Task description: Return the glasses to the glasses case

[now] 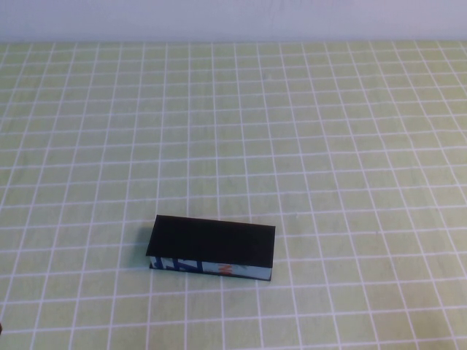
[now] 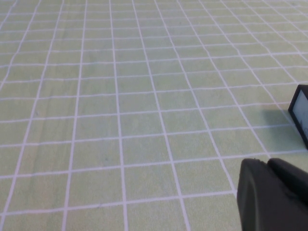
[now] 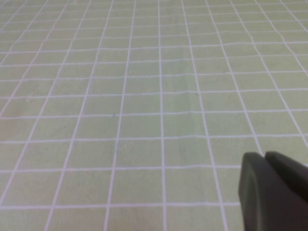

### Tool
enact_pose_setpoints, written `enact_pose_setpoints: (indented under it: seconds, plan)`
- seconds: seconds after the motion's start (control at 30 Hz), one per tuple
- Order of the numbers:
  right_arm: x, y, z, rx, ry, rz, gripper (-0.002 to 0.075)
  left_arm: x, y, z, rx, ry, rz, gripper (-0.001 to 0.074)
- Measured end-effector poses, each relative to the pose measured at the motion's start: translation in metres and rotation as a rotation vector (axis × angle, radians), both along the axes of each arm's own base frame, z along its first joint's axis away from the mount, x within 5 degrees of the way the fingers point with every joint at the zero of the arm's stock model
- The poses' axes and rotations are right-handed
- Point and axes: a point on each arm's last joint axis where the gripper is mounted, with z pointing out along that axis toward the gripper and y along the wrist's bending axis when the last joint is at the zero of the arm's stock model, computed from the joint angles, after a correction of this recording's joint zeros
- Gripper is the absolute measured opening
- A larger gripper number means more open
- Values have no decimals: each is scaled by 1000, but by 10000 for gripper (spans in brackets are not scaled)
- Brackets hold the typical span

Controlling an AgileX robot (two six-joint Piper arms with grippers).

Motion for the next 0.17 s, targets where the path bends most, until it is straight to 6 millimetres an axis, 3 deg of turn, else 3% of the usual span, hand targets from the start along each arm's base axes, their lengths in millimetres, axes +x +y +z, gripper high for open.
enact_pose_setpoints:
  seconds: [0.17]
  plan:
    - [0, 0, 0, 0, 0, 0, -17, 0, 0, 0, 0, 0, 0, -4]
